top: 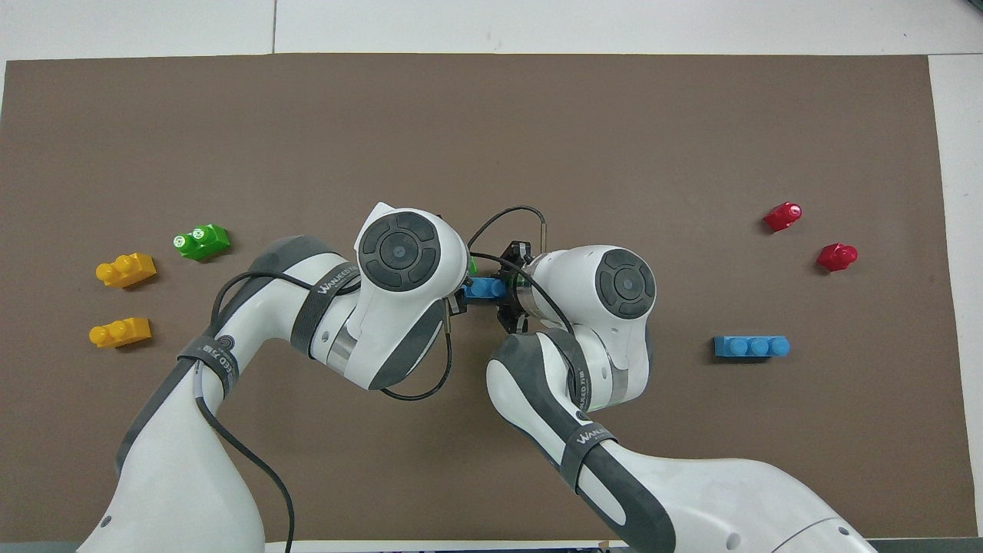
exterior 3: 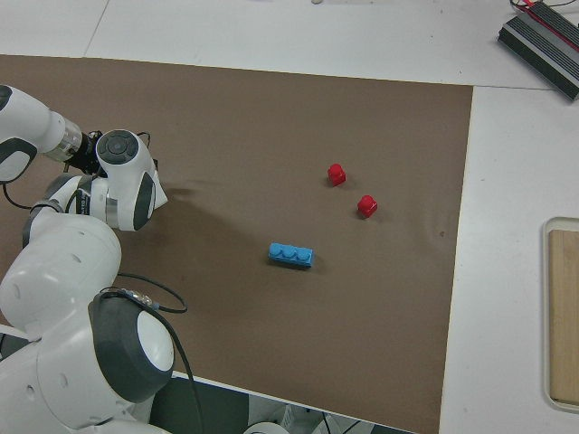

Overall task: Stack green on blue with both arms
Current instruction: 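Move the green brick with the left gripper toward the held blue brick, then press the green brick onto the blue brick with the left gripper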

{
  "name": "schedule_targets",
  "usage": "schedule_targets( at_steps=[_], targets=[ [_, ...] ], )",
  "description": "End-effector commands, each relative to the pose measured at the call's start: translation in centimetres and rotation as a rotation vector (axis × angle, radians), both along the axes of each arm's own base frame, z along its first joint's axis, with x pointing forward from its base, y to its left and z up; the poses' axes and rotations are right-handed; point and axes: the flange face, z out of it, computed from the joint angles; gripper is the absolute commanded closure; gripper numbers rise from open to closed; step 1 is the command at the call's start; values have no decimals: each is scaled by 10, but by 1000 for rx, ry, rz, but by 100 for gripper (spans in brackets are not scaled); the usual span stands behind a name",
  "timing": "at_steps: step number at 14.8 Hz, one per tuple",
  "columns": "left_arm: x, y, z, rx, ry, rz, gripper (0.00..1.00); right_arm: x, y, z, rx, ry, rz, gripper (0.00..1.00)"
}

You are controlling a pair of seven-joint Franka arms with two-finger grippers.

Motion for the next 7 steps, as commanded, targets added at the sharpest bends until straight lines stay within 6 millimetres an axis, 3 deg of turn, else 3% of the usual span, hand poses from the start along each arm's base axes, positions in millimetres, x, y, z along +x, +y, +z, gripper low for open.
schedule_targets(
  at_steps=[1, 7],
  targets=[
    [-9, -14, 1, 25, 18, -20, 100, -3, -9, -13, 0, -9, -36, 100],
    [-23, -20, -8, 51, 36, -99, 100, -3, -9, -13, 0, -7, -35, 100]
  ],
)
